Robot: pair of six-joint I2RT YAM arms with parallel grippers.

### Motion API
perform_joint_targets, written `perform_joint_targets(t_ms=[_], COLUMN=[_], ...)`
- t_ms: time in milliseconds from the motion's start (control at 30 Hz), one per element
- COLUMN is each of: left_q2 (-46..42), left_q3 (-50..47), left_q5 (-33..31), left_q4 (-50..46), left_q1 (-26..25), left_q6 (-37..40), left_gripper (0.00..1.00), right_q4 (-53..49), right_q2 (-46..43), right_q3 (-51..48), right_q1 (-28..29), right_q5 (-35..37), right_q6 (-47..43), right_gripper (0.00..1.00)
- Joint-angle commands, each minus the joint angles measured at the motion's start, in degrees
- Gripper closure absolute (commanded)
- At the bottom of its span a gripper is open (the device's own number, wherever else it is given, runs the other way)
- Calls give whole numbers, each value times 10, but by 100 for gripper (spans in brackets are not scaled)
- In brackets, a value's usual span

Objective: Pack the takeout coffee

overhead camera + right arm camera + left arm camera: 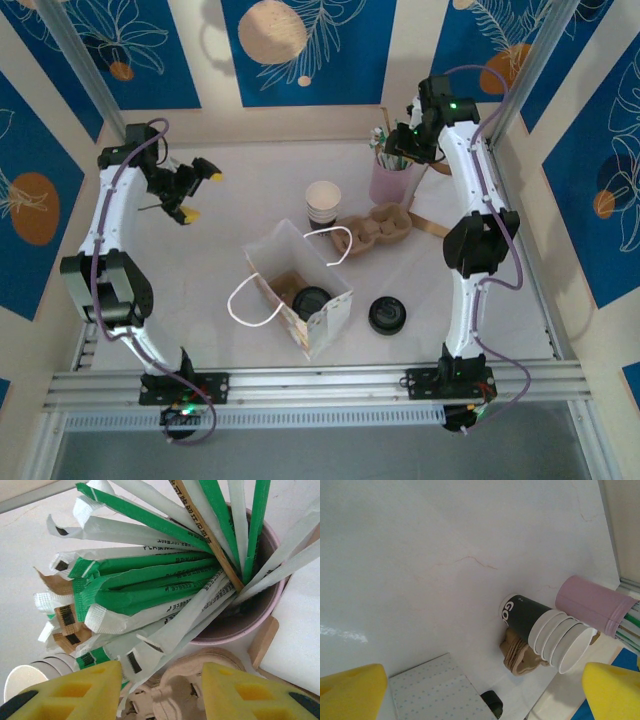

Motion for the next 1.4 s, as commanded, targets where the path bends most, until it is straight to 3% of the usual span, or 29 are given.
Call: perform_joint_targets(t_ms=[0,267,600,767,1100,1367], left_q2=[1,-1,-1,-3,-3,-4], left_q3=[15,15,16,17,20,23], left_q5=[-5,-6,-4,-6,-3,-4], left_q4=[-18,-18,-21,-23,-26,-32], left_q1=[-4,-4,-4,-4,-4,-4], left_q6=[2,3,4,5,6,11], left_gripper=[0,0,0,0,0,0], right_q4=[-10,-16,-27,-31,-28,-27], right_q2=[12,13,39,42,32,-12], right_q3=[19,29,59,65,73,61], right_q1=[4,4,-5,-6,-6,7], right_q5=[-20,5,16,18,34,66], right_q6=[7,16,22,21,12,-17], right_gripper=[54,67,69,80,84,100])
